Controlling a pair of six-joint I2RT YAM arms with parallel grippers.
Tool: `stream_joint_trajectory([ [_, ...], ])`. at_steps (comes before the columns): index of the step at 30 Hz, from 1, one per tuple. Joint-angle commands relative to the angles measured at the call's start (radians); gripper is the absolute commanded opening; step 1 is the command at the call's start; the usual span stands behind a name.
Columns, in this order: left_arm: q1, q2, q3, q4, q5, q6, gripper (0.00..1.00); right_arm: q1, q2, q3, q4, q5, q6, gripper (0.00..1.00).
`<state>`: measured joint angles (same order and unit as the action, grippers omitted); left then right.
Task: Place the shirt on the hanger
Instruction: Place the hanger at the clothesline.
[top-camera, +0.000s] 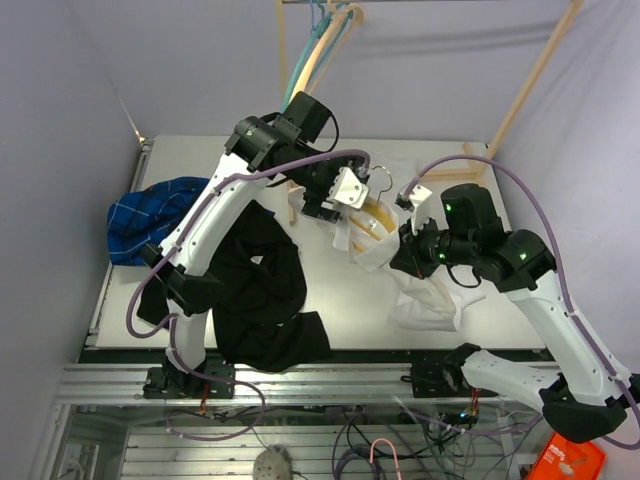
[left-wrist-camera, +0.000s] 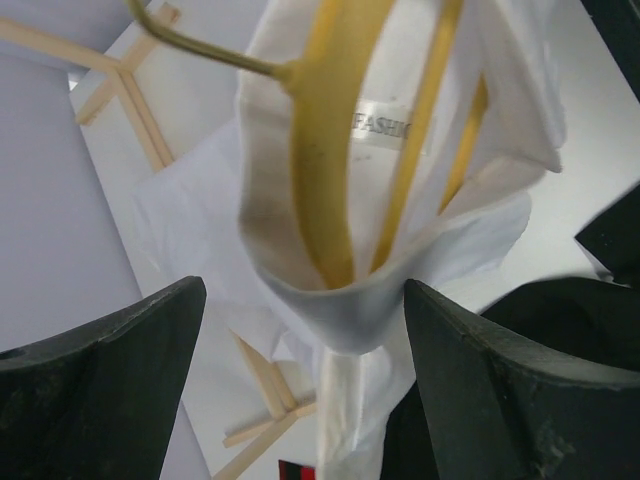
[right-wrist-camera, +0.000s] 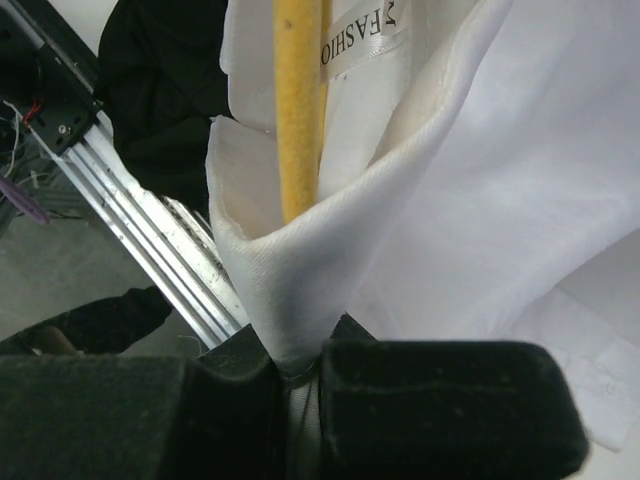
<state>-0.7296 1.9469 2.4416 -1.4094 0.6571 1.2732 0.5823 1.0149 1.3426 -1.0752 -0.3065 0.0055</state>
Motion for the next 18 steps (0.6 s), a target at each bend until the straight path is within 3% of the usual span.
stream_joint_trajectory([
  [1,0.024,-0.043,-0.009,0.076,0.038,-0.012,0.92,0.027,-0.012,0.022,0.018,-0.002,-0.021,0.00],
  [5,0.042,-0.027,0.038,0.038,0.056,-0.009,0.87,0.034,-0.019,0.019,0.019,0.014,-0.024,0.00],
  [6,0.043,-0.026,0.034,0.028,0.059,-0.005,0.79,0.035,-0.019,0.019,0.022,0.015,-0.024,0.00],
  [9,0.043,-0.049,-0.027,0.064,0.062,-0.048,0.41,0.037,-0.019,0.018,0.033,0.005,-0.030,0.00],
  [10,0.044,-0.057,-0.050,0.080,0.060,-0.069,0.39,0.037,-0.018,0.018,0.038,-0.003,-0.032,0.00],
  [11,0.042,-0.058,-0.062,0.075,0.060,-0.071,0.45,0.037,-0.016,0.019,0.043,-0.011,-0.034,0.00],
  [13,0.043,-0.038,-0.046,0.028,0.067,-0.065,0.69,0.039,-0.017,0.021,0.055,-0.017,-0.037,0.00],
  [16,0.042,0.022,0.041,-0.062,0.068,-0.080,0.98,0.039,-0.008,0.029,0.054,-0.019,-0.046,0.00],
  [18,0.042,0.039,0.068,-0.086,0.057,-0.087,0.98,0.040,-0.002,0.032,0.058,-0.018,-0.051,0.00],
])
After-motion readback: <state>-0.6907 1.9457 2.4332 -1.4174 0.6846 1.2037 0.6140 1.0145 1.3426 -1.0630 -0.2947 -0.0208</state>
